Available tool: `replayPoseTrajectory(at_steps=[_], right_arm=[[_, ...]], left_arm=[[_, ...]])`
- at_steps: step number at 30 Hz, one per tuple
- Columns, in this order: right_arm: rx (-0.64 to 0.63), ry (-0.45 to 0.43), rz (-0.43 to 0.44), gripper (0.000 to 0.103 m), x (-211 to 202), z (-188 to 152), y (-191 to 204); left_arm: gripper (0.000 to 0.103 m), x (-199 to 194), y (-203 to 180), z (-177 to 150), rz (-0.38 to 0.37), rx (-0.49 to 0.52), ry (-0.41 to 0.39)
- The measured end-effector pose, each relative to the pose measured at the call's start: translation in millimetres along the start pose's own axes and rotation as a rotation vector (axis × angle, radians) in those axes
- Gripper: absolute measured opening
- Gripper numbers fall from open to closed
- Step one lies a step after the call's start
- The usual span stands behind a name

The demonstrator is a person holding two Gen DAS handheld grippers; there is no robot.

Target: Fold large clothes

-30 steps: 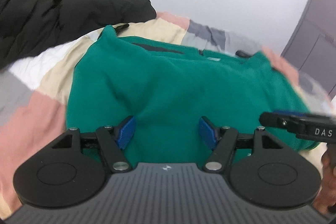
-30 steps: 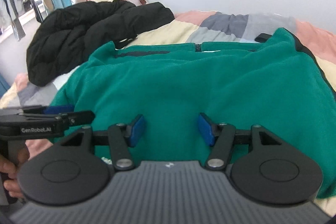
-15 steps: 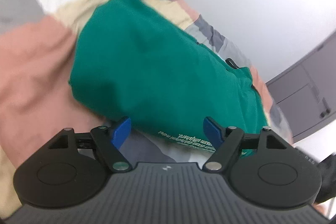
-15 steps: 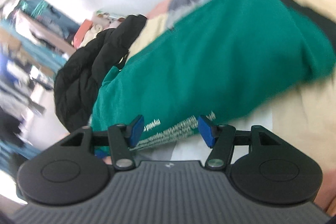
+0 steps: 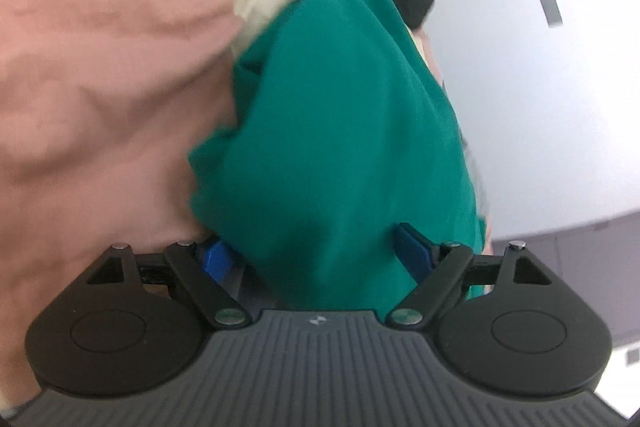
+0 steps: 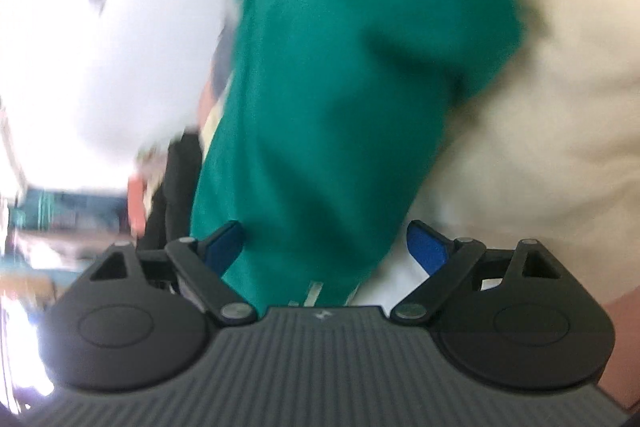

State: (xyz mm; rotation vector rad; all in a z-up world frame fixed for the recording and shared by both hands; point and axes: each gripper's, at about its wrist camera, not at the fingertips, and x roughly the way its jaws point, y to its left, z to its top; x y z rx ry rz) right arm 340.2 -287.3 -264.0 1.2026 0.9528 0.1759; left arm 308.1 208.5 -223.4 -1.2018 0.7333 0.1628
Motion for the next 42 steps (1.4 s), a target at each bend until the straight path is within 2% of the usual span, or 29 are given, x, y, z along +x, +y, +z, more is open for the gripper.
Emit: replayPoseTrajectory(at_steps=[2, 5, 7, 8, 10, 13, 19, 22, 24, 26, 29, 32, 35, 36, 37, 38, 39, 40, 41, 42], right_arm=[[0.021, -0.010, 0.022, 0.092, 8.0, 2.7, -2.5], [-0.017, -0.003, 0.043, 0.090, 20.5, 3.1, 4.5], [-0.079, -0.017, 0.018, 0.075, 21.8, 0.3, 12.4], [-0.101, -0.025, 0.016, 0.070, 19.3, -0.5, 14.1], [-0.133, -0.045, 0.030, 0.047, 12.1, -4.8, 18.1], [-0.170, -0.073, 0.085, 0.034, -0.8, -8.0, 25.3], [-0.302, -0.123, 0.133, 0.030, -40.3, -25.4, 43.4], [-0.346, -0.127, 0.174, 0.030, -69.4, -34.4, 50.3], [-0.351, -0.133, 0.208, 0.028, -90.7, -35.8, 47.3], [-0.414, -0.168, 0.234, 0.025, -109.1, -42.7, 49.2], [-0.475, -0.200, 0.210, 0.025, -112.8, -45.2, 56.8], [-0.437, -0.152, 0.122, 0.025, -88.5, -37.8, 59.0], [-0.383, -0.134, 0.064, 0.025, -80.5, -36.9, 50.2], [-0.359, -0.128, 0.054, 0.026, -81.0, -34.5, 47.6], [-0.343, -0.128, 0.039, 0.027, -82.2, -35.2, 46.5], [-0.332, -0.126, 0.026, 0.030, -85.3, -36.5, 42.8], [-0.316, -0.121, 0.015, 0.044, -86.1, -36.2, 41.3], [-0.300, -0.115, 0.018, 0.073, -93.5, -39.2, 33.5], [-0.272, -0.113, 0.022, 0.087, -94.8, -40.8, 31.7], [-0.256, -0.120, 0.014, 0.093, -95.2, -41.4, 29.9]], left_arm=[[0.085, 2.1, 1.8, 3.7, -0.021, -0.020, -0.011], [0.072, -2.3, -3.0, 3.7, -0.028, 0.015, -0.041], [0.055, -7.2, -7.2, 2.2, -0.018, 0.045, -0.057], [0.050, -10.1, -9.0, 0.9, -0.015, 0.055, -0.066], [0.035, -16.9, -13.3, 0.1, -0.026, 0.074, -0.080], [0.027, -29.5, -22.7, -3.5, -0.044, 0.142, -0.111], [0.023, -84.0, -47.5, -11.8, -0.088, 0.233, -0.152], [0.016, -118.4, -63.5, -21.0, -0.084, 0.318, -0.178], [0.014, -141.6, -74.5, -28.5, -0.088, 0.385, -0.200], [0.014, -153.2, -77.9, -34.1, -0.074, 0.412, -0.215], [0.012, -148.3, -78.0, -34.1, -0.068, 0.400, -0.175], [0.012, -134.1, -78.4, -34.0, -0.062, 0.388, -0.118], [0.013, -125.9, -76.4, -40.4, -0.017, 0.398, -0.089], [0.023, -122.3, -74.7, -40.3, -0.006, 0.391, -0.068], [0.045, -119.1, -72.9, -39.3, 0.005, 0.376, -0.043], [0.059, -113.8, -70.9, -36.2, 0.009, 0.357, -0.026], [0.077, -113.4, -69.1, -36.5, 0.011, 0.333, -0.015], [0.084, -111.9, -67.0, -37.0, 0.010, 0.322, -0.008], [0.086, -107.0, -65.7, -37.1, 0.011, 0.315, 0.004], [0.090, -102.5, -64.9, -37.8, 0.012, 0.304, 0.028]])
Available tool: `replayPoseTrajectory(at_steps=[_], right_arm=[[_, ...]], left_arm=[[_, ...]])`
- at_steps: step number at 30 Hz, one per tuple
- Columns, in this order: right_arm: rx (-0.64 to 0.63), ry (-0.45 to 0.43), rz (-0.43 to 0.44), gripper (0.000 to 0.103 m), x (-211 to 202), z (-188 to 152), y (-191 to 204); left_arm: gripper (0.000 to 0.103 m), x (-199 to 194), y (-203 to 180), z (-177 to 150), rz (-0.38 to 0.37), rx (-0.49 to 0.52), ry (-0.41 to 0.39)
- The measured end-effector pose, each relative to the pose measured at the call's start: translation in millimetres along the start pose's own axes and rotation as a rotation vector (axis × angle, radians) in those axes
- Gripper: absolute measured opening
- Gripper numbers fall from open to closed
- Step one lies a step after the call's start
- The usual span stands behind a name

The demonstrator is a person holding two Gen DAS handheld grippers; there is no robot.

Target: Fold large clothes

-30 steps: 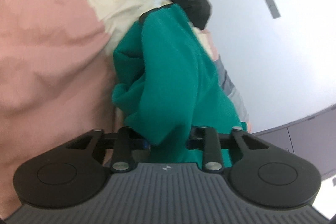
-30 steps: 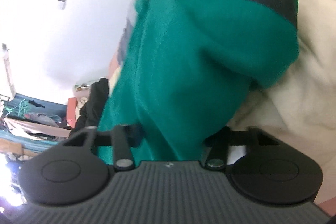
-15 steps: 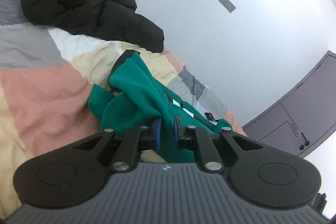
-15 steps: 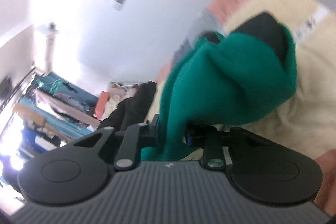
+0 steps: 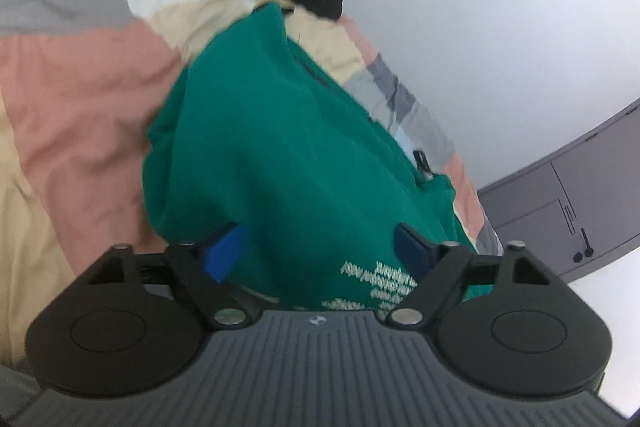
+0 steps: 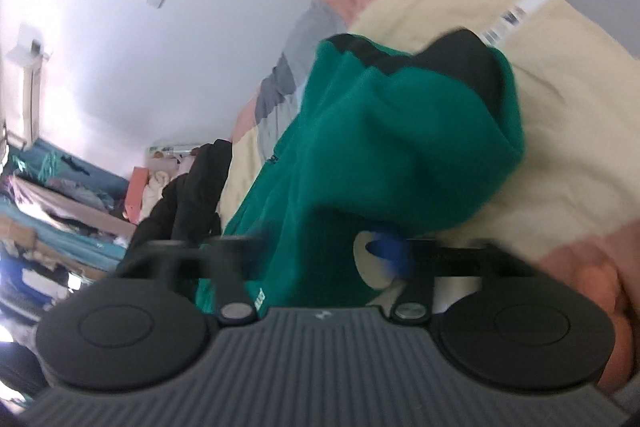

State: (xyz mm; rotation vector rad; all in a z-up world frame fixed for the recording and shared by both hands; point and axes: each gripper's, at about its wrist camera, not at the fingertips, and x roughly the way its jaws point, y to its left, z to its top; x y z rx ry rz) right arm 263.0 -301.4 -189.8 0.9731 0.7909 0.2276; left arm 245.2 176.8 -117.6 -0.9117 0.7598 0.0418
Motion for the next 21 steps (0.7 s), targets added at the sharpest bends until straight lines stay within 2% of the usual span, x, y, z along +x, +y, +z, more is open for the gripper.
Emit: replayPoseTrajectory(at_steps=[2, 4, 7, 10, 11, 12, 13, 15, 16, 19, 21], right_arm=[[-0.005, -0.002, -0.046, 0.092, -1.0, -0.7, -4.1], [0.025, 0.012, -0.086, 0.093, 6.5, 3.4, -16.4], [0.139, 0.059, -0.067, 0.092, 31.0, 9.5, -34.5], [0.223, 0.072, -0.030, 0.089, 51.0, 15.7, -44.2], [0.208, 0.064, -0.037, 0.084, 53.8, 17.3, -41.3], [0.167, 0.056, -0.044, 0.070, 57.2, 19.6, -34.1], [0.126, 0.050, -0.056, 0.058, 58.4, 21.0, -25.7], [0.059, 0.036, -0.061, 0.048, 57.3, 23.2, -10.3], [0.034, 0.032, -0.057, 0.045, 55.6, 24.5, -4.9], [-0.008, 0.026, -0.029, 0.043, 48.2, 29.1, 9.4], [0.002, 0.030, -0.010, 0.043, 48.5, 37.5, 14.1]], left_arm=[[0.092, 15.3, 3.9, -0.1, 0.005, -0.047, 0.049], [0.093, 33.5, 10.2, 0.0, 0.041, -0.109, 0.085], [0.093, 58.8, 26.3, 0.4, 0.050, -0.244, 0.124], [0.092, 73.4, 46.5, 3.0, 0.019, -0.398, 0.086], [0.091, 75.4, 49.6, 4.0, 0.019, -0.419, 0.070], [0.085, 77.2, 50.7, 5.1, 0.017, -0.432, 0.055], [0.080, 77.3, 49.1, 5.7, 0.024, -0.428, 0.046], [0.051, 72.3, 39.2, 8.3, 0.031, -0.372, 0.024], [0.043, 67.5, 32.9, 9.9, 0.033, -0.338, 0.010], [0.033, 52.9, 15.8, 19.2, 0.009, -0.239, -0.039], [0.030, 49.9, 2.6, 31.0, -0.007, -0.194, -0.060]])
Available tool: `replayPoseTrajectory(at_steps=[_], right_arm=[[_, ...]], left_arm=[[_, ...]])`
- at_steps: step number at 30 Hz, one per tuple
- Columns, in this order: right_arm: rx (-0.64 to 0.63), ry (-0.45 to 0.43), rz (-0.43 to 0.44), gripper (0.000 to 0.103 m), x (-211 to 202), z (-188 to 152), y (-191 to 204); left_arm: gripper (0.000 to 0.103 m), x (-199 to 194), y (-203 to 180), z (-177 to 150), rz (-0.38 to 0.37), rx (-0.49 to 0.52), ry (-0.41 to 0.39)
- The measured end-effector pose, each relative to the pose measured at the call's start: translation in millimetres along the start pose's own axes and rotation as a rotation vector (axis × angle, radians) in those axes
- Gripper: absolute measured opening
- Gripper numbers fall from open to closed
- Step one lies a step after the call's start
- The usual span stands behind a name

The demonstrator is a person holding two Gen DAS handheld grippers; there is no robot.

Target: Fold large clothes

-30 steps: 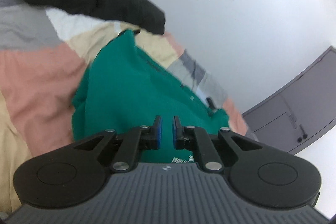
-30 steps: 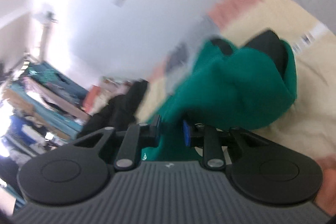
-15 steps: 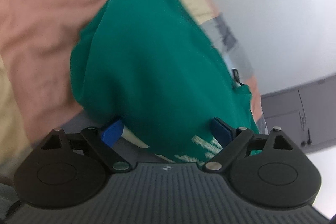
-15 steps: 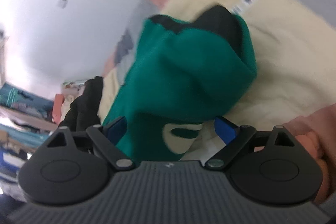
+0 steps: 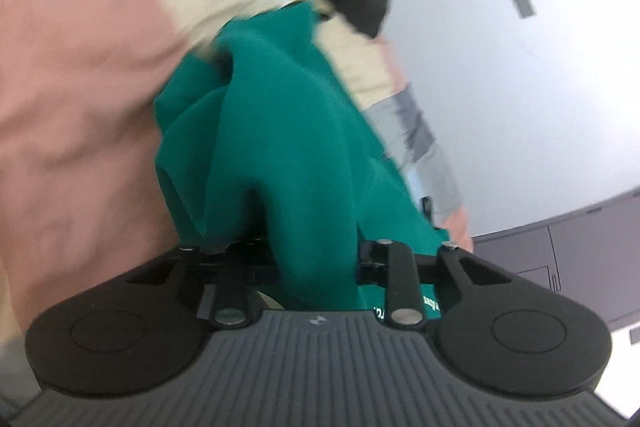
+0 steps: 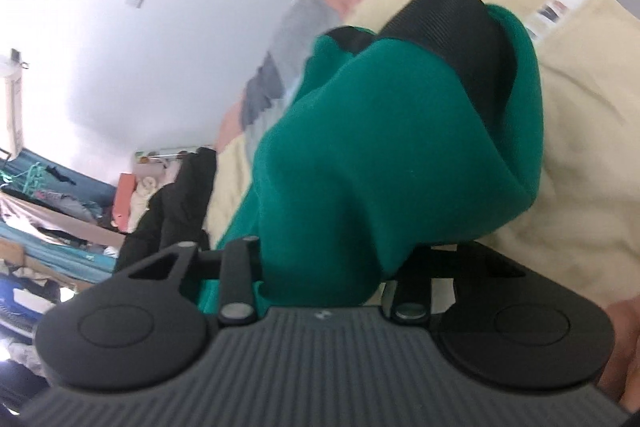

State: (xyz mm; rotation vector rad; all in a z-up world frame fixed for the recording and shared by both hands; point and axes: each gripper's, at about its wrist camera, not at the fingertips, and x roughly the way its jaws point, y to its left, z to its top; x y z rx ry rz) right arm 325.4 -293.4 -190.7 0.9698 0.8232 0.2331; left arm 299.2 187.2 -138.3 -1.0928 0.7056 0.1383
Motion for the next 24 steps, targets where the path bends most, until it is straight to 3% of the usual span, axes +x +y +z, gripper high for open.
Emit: replayPoseTrajectory(at_steps=[4, 9, 11, 13, 17, 20, 24], right_arm=[[-0.008, 0.009, 0.025, 0.043, 9.8, 23.5, 22.4], [-0.042, 0.006, 0.046, 0.055, 40.0, 59.8, 56.6], [-0.053, -0.002, 0.056, 0.062, 58.4, 73.7, 67.3], [-0.065, -0.009, 0.062, 0.071, 78.9, 84.1, 73.5], [-0.157, -0.079, 0.068, 0.078, 117.2, 101.3, 80.9], [-0.235, -0.086, 0.034, 0.077, 153.8, 109.5, 76.7], [-0.322, -0.072, 0.022, 0.077, 197.3, 110.8, 62.8]], left_arm=[[0.029, 7.1, -31.9, 28.9, -0.026, 0.062, -0.034], [0.031, 41.7, -65.7, 81.4, -0.073, 0.105, -0.051], [0.041, 59.3, -70.6, 102.6, -0.102, 0.090, -0.072], [0.061, 73.3, -75.1, 120.4, -0.145, 0.106, -0.124], [0.069, 109.1, -81.7, 151.5, -0.181, 0.183, -0.170], [0.069, 147.5, -78.5, 161.9, -0.152, 0.242, -0.156], [0.069, 196.6, -76.0, 168.0, -0.078, 0.397, -0.141]])
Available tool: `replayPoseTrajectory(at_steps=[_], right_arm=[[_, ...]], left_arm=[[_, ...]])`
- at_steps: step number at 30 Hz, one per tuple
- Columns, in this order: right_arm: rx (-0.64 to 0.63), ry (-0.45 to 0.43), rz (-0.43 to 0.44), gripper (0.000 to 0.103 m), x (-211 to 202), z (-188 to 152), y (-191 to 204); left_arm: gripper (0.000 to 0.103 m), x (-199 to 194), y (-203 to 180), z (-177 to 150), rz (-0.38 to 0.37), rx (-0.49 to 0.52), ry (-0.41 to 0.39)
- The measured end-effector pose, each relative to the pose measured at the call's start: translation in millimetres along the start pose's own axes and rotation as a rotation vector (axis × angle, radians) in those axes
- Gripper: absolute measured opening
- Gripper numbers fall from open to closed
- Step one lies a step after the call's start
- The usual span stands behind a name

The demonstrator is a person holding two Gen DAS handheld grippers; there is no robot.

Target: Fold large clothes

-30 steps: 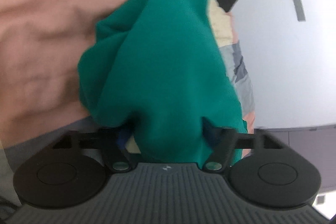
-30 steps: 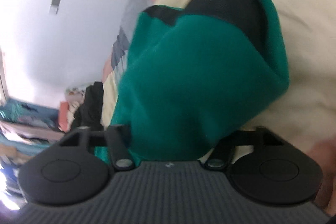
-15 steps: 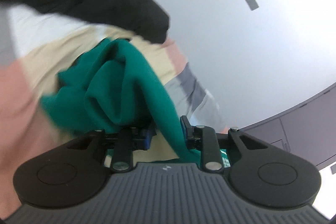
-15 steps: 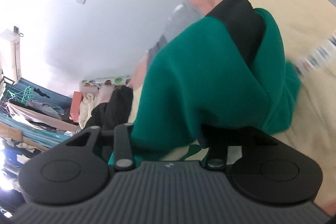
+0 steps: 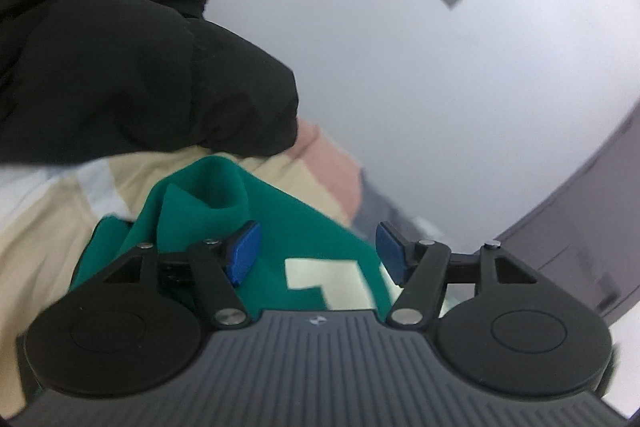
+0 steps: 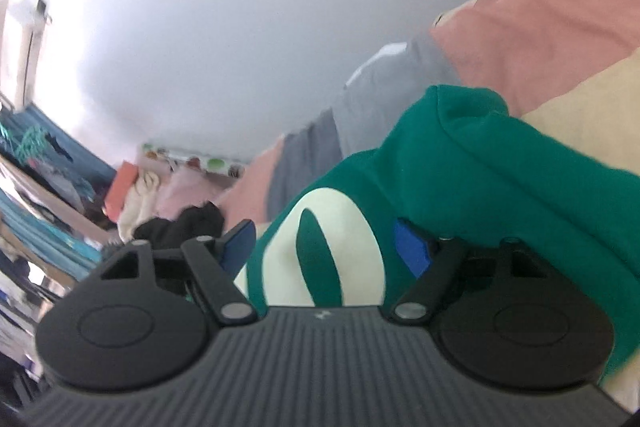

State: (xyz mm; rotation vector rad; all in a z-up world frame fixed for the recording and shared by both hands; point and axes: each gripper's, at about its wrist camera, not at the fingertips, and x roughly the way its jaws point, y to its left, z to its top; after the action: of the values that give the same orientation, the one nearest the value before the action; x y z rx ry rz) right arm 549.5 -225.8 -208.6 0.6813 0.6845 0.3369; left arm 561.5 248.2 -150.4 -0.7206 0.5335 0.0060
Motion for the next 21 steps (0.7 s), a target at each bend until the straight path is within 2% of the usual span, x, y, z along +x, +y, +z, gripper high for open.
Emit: replayPoseTrajectory(at_steps=[3, 5, 9, 11, 13, 15, 19, 21], right_arm=[[-0.165, -0.021, -0.037, 0.077, 21.0, -6.5, 9.8], [-0.244, -0.030, -0.076, 0.078, 32.5, -9.9, 19.8], [-0.261, -0.038, -0.093, 0.078, 38.1, -3.5, 17.8], [-0.258, -0.033, -0.090, 0.078, 33.7, -2.1, 18.3], [-0.245, -0.037, -0.079, 0.077, 30.0, -2.3, 21.0], [-0.220, -0.036, -0.065, 0.077, 19.0, -3.1, 23.6], [-0.160, -0.038, -0.040, 0.078, -13.8, -6.8, 28.9], [-0.153, -0.044, -0.050, 0.078, -35.5, -12.6, 31.7]], left_arm=[[0.069, 29.7, -0.2, -4.0, 0.059, 0.093, 0.032], [0.069, 44.3, 2.7, -5.6, 0.080, 0.119, 0.047], [0.069, 48.0, 6.9, -2.6, 0.071, 0.107, 0.055], [0.073, 41.4, 5.1, -2.8, 0.058, 0.116, 0.054], [0.080, 26.0, -0.3, -4.2, 0.041, 0.125, 0.051], [0.082, -0.7, -8.1, -8.3, 0.024, 0.129, 0.039], [0.083, -56.1, -16.6, -20.2, 0.014, 0.099, 0.010], [0.083, -82.2, -15.0, -29.9, -0.003, 0.066, 0.025]])
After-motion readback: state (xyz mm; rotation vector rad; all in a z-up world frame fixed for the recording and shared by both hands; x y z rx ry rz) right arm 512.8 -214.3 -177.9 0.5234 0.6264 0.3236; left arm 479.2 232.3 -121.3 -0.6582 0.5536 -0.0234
